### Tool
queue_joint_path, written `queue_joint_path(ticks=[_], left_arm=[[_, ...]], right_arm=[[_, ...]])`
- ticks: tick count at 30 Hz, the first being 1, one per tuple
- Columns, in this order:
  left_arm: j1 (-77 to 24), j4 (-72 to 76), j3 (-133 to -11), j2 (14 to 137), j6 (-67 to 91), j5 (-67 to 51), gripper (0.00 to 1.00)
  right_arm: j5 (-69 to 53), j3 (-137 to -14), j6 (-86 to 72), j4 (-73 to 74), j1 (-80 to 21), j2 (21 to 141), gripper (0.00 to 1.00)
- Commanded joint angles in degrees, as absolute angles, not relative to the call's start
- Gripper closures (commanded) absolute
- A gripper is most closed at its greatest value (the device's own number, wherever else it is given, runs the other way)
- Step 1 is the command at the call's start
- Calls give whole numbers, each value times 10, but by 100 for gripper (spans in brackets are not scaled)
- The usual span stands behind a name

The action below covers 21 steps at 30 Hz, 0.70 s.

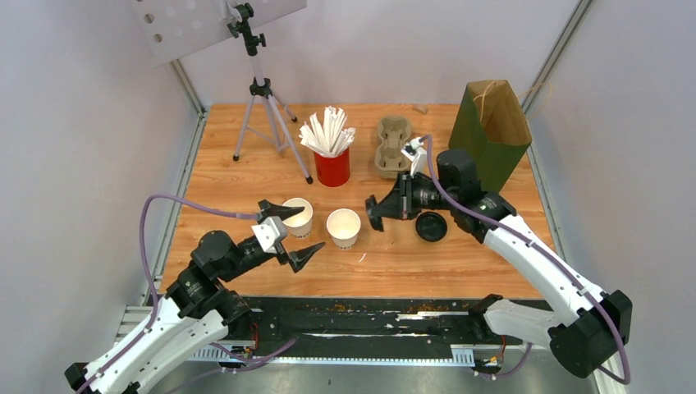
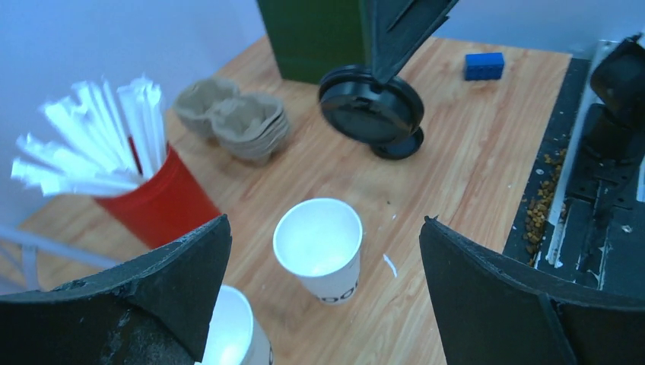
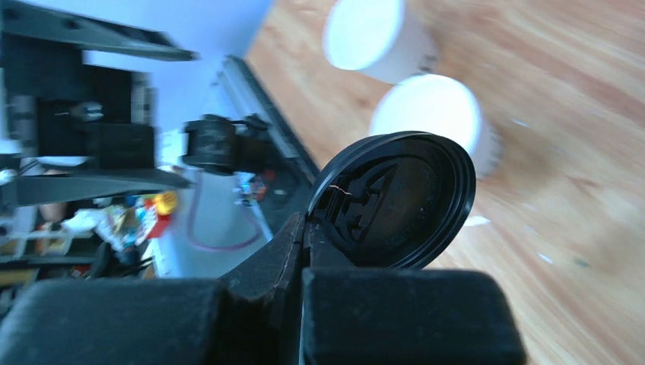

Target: Pack the takeout coffee

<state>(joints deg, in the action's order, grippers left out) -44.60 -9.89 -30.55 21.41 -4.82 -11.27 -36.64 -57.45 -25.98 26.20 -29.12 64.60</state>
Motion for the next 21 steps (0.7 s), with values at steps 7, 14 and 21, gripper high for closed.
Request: queue_joint_path(ticks=[7, 14, 21], left_arm=[[-447, 114, -269, 252, -90, -255, 0], [-447, 133, -272, 256, -105, -240, 0], [-447, 130, -269, 252, -107, -247, 0]], right_arm=[[-393, -577, -442, -32, -436, 638, 100], [-385, -590, -454, -65, -478, 656, 100], [-385, -588, -465, -90, -484, 664, 100]])
